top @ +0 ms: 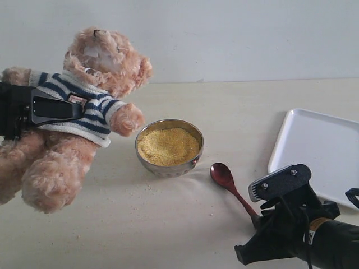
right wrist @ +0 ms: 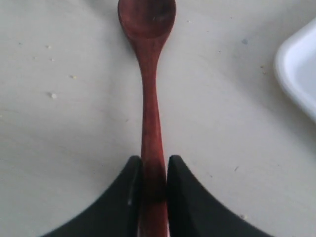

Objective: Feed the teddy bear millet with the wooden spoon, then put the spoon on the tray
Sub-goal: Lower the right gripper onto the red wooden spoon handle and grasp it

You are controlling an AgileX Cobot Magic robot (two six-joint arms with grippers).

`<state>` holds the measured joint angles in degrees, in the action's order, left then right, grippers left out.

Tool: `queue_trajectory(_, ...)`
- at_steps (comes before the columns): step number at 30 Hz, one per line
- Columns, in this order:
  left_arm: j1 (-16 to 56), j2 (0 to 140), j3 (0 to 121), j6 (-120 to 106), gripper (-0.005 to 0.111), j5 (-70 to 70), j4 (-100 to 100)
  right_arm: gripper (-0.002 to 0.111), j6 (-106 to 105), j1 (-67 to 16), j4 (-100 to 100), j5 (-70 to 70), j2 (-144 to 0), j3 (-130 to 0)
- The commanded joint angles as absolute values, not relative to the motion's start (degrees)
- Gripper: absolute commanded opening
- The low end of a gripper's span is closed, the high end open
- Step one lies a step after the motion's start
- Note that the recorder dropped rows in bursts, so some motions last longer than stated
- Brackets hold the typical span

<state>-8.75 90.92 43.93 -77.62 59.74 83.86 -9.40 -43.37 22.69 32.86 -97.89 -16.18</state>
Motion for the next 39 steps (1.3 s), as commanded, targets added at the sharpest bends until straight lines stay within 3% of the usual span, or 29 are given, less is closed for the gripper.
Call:
queue_trajectory(1, -8.99, 89.97, 44.12, -78.05, 0.005, 61.48, 84.58, 0.016, -8.91, -42.97, 22.20, 32.74, -97.87, -16.28)
queue_trajectory(5, -8.99, 89.97, 44.12, -78.05, 0.005, 61.48, 84.58, 0.042, -8.91, -42.97, 22.41, 32.86, -97.87, -16.28)
queue_trajectory(8, -8.99, 89.97, 44.12, -78.05, 0.005, 61.48, 84.58, 0.055, -8.91, -42.97, 22.41, 32.98, -97.87, -16.28)
queue_trajectory(39, -8.99, 89.97, 44.12, -78.05, 0.005, 61.48, 84.58, 0.055, -7.57, -42.97, 24.23, 27.92, -97.87, -21.40)
